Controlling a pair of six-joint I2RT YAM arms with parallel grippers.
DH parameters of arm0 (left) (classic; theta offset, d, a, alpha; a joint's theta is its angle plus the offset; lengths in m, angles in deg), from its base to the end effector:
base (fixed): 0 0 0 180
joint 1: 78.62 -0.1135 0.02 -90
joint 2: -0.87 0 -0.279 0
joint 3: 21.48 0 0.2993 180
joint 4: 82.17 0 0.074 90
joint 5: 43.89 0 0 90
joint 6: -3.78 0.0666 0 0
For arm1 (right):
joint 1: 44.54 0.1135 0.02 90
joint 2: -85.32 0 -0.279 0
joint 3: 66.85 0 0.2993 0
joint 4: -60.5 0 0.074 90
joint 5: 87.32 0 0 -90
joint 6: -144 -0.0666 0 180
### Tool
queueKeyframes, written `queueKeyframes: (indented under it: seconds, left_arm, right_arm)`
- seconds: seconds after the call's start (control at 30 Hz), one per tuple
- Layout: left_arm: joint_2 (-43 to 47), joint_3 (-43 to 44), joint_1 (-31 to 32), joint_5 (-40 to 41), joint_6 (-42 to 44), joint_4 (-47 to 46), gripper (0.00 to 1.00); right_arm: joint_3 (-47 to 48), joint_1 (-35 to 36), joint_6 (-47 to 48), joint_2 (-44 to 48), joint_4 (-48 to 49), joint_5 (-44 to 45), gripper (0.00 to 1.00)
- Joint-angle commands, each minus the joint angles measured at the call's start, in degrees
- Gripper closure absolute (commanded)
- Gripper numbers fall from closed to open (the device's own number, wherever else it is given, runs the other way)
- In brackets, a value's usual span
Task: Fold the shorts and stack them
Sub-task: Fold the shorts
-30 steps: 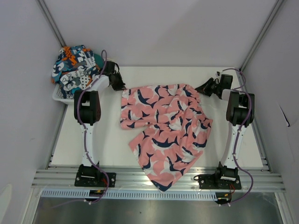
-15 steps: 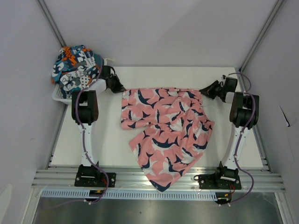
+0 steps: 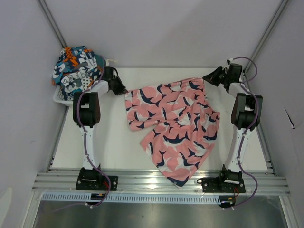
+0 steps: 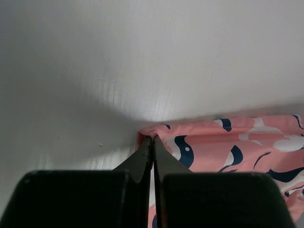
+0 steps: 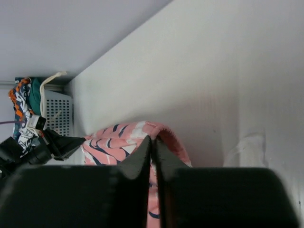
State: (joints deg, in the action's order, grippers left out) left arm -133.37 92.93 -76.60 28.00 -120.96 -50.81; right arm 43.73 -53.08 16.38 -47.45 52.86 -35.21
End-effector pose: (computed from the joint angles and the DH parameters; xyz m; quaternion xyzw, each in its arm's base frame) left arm 0.5812 -0.0412 0.1049 -0.2122 0.9085 -0.2443 0.2646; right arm 0.5958 -0.0481 0.1423 0.1711 0.8167 0.3910 0.3884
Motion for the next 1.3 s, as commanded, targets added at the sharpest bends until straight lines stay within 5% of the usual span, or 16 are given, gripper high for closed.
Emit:
queueKeyframes:
  seconds: [0.0,0.03,0.1,0.2,0.23,0.27,0.53,0.8,1.1,1.27]
  left_arm:
    - [4.16,1.82,-0.62,6.42,-0.85,1.47,0.98]
    - [4.24,1.83,-0.62,5.37,-1.12,0.96,0.82]
    - [4.85,1.39,-0.44,3.96,-1.91,-0.54,0.63]
    - [9.68,-5.27,0.61,4.3,-2.52,-4.75,0.31]
    - [12.91,-7.2,1.05,5.01,-2.44,-5.89,0.12]
    - [14.51,-8.09,1.4,6.14,-2.26,-5.99,0.06]
    - [31.03,-19.05,7.11,12.39,1.34,-2.92,0.01]
    - [50.02,-38.83,21.87,20.74,-0.5,-7.74,0.01]
    - [57.94,-45.54,48.58,37.34,1.87,-1.26,0.01]
    - [60.31,-48.26,60.37,42.36,-0.59,1.39,0.01]
  right_arm:
    - [5.99,-1.13,-0.6,-1.96,0.3,5.53,0.83]
    - [6.7,-1.13,-0.34,-2.31,-1.88,7.02,0.46]
    - [7.76,-1.22,0.44,-1.97,-3.3,7.57,0.24]
    - [7.85,-1.22,4.04,2.15,-10.5,10.45,0.16]
    - [7.42,-1.22,6.4,3.64,-15.47,11.86,0.15]
    - [6.8,-1.31,7.47,7.14,-17.96,15.09,0.15]
    - [-21.98,-3.42,8.45,29.74,-22.73,27.68,0.19]
    - [-36.08,-1.31,6.43,46.53,-25.99,44.39,0.35]
    - [-41.11,-1.05,5.9,41.46,-20.63,38.16,0.51]
    - [-41.81,1.06,5.99,37.41,-17.03,36.04,0.51]
